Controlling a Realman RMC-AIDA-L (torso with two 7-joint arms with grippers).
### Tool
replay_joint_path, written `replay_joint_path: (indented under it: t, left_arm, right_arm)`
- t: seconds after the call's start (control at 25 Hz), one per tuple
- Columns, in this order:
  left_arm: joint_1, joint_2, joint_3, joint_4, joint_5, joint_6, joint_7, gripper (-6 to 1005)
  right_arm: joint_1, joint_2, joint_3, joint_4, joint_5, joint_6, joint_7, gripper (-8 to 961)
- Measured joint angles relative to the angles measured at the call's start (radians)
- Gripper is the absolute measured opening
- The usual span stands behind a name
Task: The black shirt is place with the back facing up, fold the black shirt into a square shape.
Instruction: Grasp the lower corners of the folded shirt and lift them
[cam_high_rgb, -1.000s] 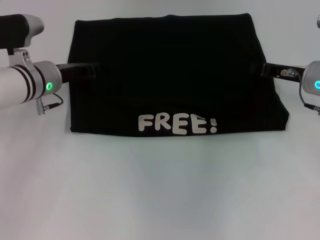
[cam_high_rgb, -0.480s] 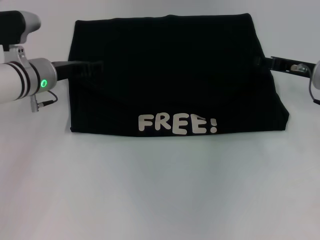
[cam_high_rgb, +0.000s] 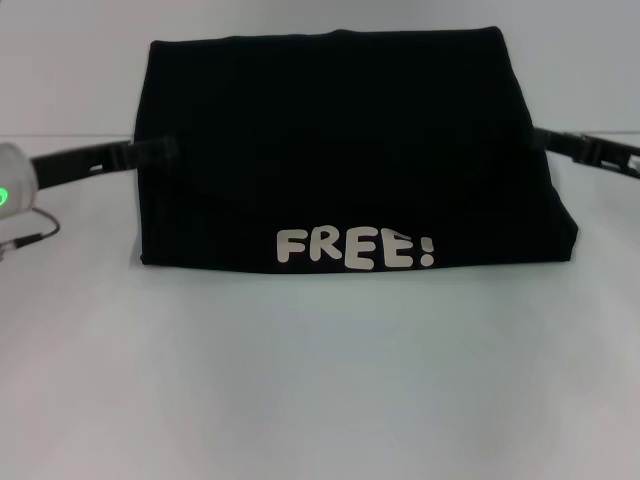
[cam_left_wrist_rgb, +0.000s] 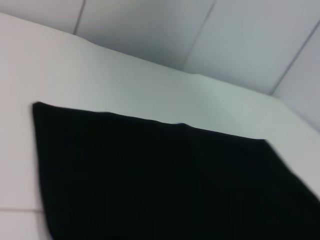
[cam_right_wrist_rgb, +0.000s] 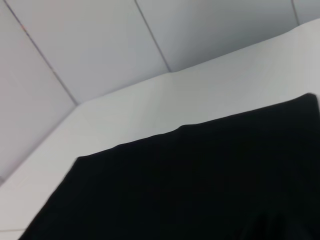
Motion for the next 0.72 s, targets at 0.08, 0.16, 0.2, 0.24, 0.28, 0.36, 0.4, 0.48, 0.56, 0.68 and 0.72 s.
replay_joint_path:
  t: [0.08,0.16,0.2,0.24,0.28,0.36,0.4,0.48,0.56,0.68,0.72]
  left_arm:
    - [0.043,-0.002,0.0,0.042,-0.013,0.087,0.003,900]
    - [0.074,-0.008,0.0,0.072,-0.007,0.147,0.001,900]
    - [0.086,-0.011,0.0,0.081,-0.001,0.169,-0.004,900]
    - [0.096,-0.015,0.001,0.089,0.012,0.185,-0.016,900]
    - [0.103,-0.017,0.001,0.093,0.03,0.192,-0.035,900]
    - [0.109,-0.02,0.001,0.095,0.076,0.186,-0.089,900]
    - [0.109,-0.02,0.002,0.094,0.093,0.182,-0.106,900]
    - [0.106,-0.021,0.003,0.08,0.124,0.17,-0.129,900]
    - [0.104,-0.021,0.009,0.065,0.129,0.157,-0.131,900]
    - [0.098,-0.022,0.036,0.035,0.129,0.124,-0.132,900]
    - [0.096,-0.022,0.048,0.024,0.13,0.111,-0.133,901]
  right_arm:
    - [-0.028,-0.002,0.0,-0.012,0.006,-0.052,-0.005,641]
    - [-0.053,-0.006,-0.002,-0.029,0.009,-0.111,-0.007,650]
    - [-0.063,-0.009,-0.002,-0.035,0.009,-0.14,-0.007,655]
    - [-0.072,-0.015,-0.002,-0.039,0.009,-0.167,-0.007,659]
    - [-0.079,-0.02,-0.002,-0.04,0.009,-0.187,-0.005,664]
    - [-0.091,-0.033,-0.003,-0.039,0.009,-0.228,0.003,673]
    - [-0.096,-0.039,-0.003,-0.037,0.009,-0.243,0.009,678]
    - [-0.103,-0.049,-0.003,-0.035,0.007,-0.257,0.021,687]
    - [-0.11,-0.052,-0.004,-0.037,0.005,-0.261,0.034,697]
    - [-0.115,-0.055,-0.005,-0.039,0.004,-0.262,0.036,728]
    - [-0.115,-0.055,-0.005,-0.039,0.004,-0.262,0.036,750]
